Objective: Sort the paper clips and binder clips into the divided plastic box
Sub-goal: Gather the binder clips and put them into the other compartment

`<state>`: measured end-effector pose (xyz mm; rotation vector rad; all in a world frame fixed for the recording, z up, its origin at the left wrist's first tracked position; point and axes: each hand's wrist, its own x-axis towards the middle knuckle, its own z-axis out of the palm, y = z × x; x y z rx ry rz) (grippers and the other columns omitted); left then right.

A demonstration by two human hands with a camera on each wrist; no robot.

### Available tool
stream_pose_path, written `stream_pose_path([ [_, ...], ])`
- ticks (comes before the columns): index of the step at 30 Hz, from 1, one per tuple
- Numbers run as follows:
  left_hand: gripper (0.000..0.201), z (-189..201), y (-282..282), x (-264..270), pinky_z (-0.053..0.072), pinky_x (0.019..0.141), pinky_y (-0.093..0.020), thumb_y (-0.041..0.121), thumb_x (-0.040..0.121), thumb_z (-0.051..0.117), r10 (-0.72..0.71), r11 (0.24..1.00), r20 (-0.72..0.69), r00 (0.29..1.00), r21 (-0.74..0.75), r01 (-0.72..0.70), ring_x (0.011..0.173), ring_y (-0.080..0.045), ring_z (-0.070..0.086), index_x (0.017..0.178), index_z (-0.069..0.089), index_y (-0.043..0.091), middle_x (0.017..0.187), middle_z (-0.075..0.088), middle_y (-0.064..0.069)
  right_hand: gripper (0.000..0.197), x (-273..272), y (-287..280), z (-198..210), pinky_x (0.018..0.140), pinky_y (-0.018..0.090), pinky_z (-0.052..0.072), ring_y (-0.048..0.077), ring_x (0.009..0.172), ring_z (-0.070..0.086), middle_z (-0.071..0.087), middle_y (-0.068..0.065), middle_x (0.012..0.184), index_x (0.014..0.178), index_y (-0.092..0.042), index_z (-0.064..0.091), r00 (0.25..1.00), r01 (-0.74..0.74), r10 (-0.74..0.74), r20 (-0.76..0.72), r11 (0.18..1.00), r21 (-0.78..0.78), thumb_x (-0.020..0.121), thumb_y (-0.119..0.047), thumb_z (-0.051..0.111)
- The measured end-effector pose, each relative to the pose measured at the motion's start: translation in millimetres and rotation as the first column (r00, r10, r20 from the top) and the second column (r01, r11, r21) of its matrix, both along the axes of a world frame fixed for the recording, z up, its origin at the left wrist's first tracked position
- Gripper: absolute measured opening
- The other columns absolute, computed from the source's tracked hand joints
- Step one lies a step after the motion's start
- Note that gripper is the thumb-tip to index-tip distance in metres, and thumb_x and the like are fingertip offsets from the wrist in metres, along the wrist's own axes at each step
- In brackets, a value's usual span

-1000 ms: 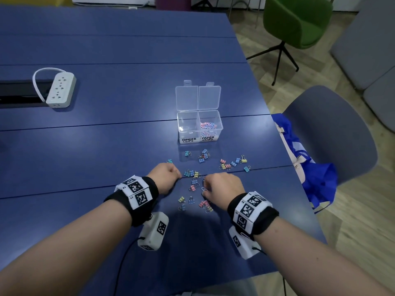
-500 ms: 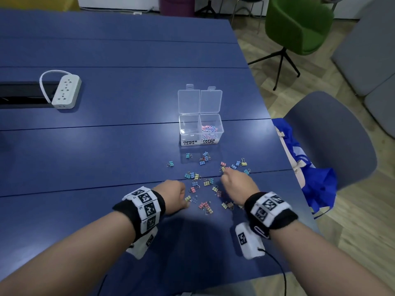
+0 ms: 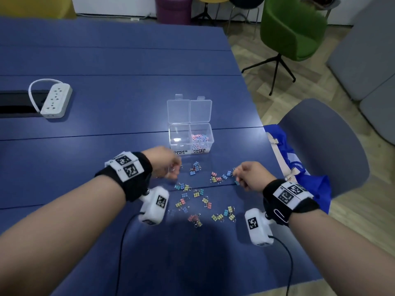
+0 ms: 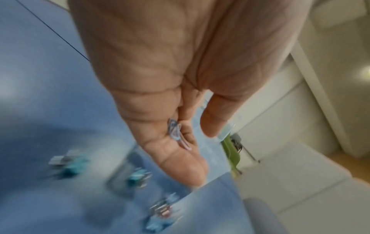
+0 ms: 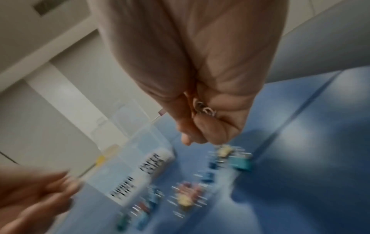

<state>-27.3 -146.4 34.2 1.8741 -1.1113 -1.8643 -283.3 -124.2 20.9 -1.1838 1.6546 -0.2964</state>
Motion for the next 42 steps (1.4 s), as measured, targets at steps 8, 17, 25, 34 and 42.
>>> stream_pose_path([
  [8, 0.035, 29.5, -68.0, -51.0, 0.046, 0.063, -0.026, 0.027, 0.100, 0.037, 0.426, 0.866, -0.328, 0.843, -0.121, -0.485, 0.064, -0.020, 0.053, 0.074, 0.048, 0.008, 0.071, 0.050, -0.008, 0.026, 69.1, -83.4, 36.8, 0.046, 0.022, 0.041, 0.019, 0.055, 0.044, 0.043, 0.010, 0.063, 0.071, -0.010, 0.043, 0.926, 0.149, -0.143, 0.349, 0.989, 0.008, 0.093, 0.004, 0.039],
  [17, 0.041, 16.2, -75.6, -67.9, 0.047, 0.086, -0.034, 0.043, 0.097, 0.038, 0.272, 0.912, -0.105, 0.956, -0.289, -0.291, 0.091, -0.022, 0.058, 0.081, 0.061, 0.013, 0.100, 0.067, -0.011, 0.033, 74.0, -107.7, 38.7, 0.047, 0.022, 0.032, 0.014, 0.050, 0.037, 0.039, 0.006, 0.062, 0.071, -0.009, 0.047, 0.918, 0.156, -0.144, 0.369, 0.988, -0.004, 0.089, 0.012, 0.029],
  [25, 0.026, 3.6, -20.9, 26.1, 0.044, 0.066, -0.029, 0.022, 0.083, 0.067, -0.238, 0.865, 0.521, 0.820, -0.270, 0.422, 0.064, -0.018, 0.054, 0.065, 0.049, 0.019, 0.066, 0.057, 0.000, 0.029, -9.0, -56.1, 2.0, 0.080, 0.038, 0.051, 0.032, 0.088, 0.061, 0.063, 0.013, 0.090, 0.086, -0.010, 0.065, 0.944, -0.079, 0.052, -0.325, 0.994, -0.071, 0.085, 0.001, 0.039],
  [34, 0.041, -45.0, 29.6, 13.5, 0.044, 0.082, -0.025, 0.018, 0.076, 0.068, -0.262, 0.868, 0.572, 0.777, -0.212, 0.449, 0.089, -0.021, 0.055, 0.115, 0.055, 0.020, 0.113, 0.047, -0.006, 0.024, 45.3, 9.8, -33.0, 0.090, 0.032, 0.039, 0.034, 0.106, 0.052, 0.050, 0.016, 0.115, 0.112, -0.008, 0.055, 0.868, -0.367, 0.302, -0.395, 0.925, -0.098, 0.096, -0.015, 0.038],
  [42, 0.062, -35.4, 67.8, 4.4, 0.044, 0.089, -0.028, 0.035, 0.074, 0.075, -0.275, 0.818, 0.614, 0.740, -0.254, 0.515, 0.094, -0.017, 0.050, 0.126, 0.045, 0.018, 0.110, 0.046, -0.002, 0.030, 18.5, 39.3, -14.0, 0.090, 0.029, 0.046, 0.024, 0.105, 0.059, 0.060, 0.007, 0.109, 0.108, -0.015, 0.059, 0.924, -0.274, 0.172, -0.341, 0.922, -0.275, 0.079, -0.014, 0.065],
])
